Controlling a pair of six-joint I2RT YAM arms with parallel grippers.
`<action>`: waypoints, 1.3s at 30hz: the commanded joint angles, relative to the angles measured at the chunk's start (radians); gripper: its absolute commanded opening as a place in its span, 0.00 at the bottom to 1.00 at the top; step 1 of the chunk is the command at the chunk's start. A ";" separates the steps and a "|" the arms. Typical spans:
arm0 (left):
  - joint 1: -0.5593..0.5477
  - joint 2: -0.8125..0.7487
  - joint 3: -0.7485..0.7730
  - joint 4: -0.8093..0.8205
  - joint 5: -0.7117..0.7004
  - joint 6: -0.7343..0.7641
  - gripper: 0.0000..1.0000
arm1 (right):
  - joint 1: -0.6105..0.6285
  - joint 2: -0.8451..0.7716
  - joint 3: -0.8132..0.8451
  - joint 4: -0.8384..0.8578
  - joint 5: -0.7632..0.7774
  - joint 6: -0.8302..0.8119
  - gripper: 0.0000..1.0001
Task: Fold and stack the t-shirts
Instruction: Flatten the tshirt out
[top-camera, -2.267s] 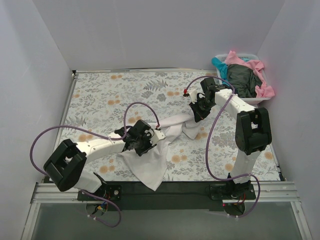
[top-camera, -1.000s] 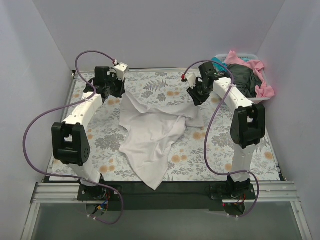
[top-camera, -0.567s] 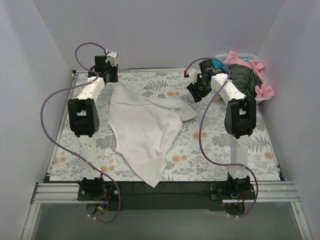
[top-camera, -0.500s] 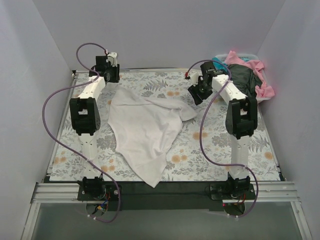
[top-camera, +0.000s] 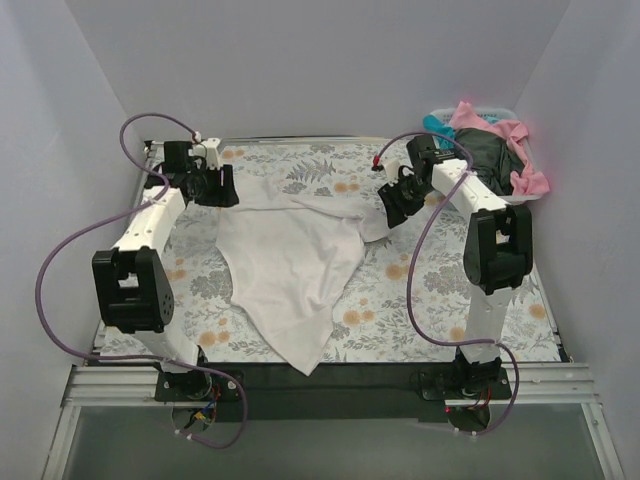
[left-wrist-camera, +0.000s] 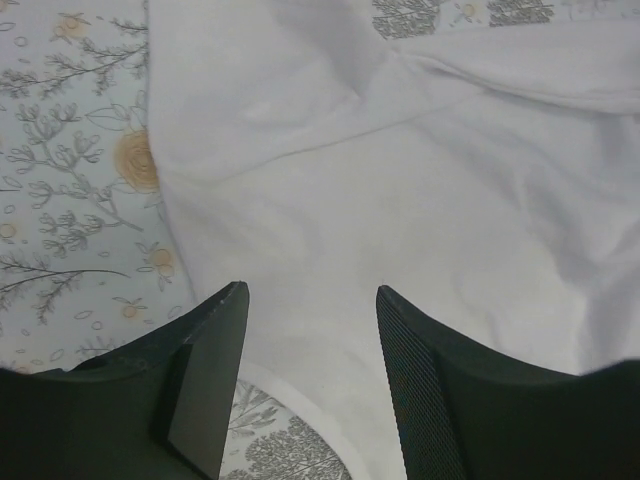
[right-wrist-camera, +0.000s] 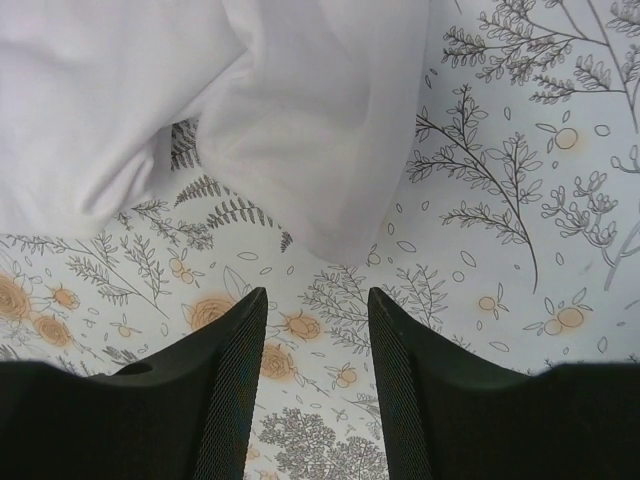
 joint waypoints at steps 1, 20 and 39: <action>-0.050 -0.085 -0.172 -0.039 0.042 0.005 0.50 | 0.022 -0.067 -0.004 0.007 -0.005 0.008 0.44; -0.121 -0.037 -0.394 -0.047 -0.265 0.042 0.34 | 0.029 0.078 -0.026 0.088 0.086 0.097 0.01; 0.037 0.284 0.051 -0.027 -0.315 0.228 0.35 | -0.086 0.015 0.104 -0.018 0.084 0.031 0.01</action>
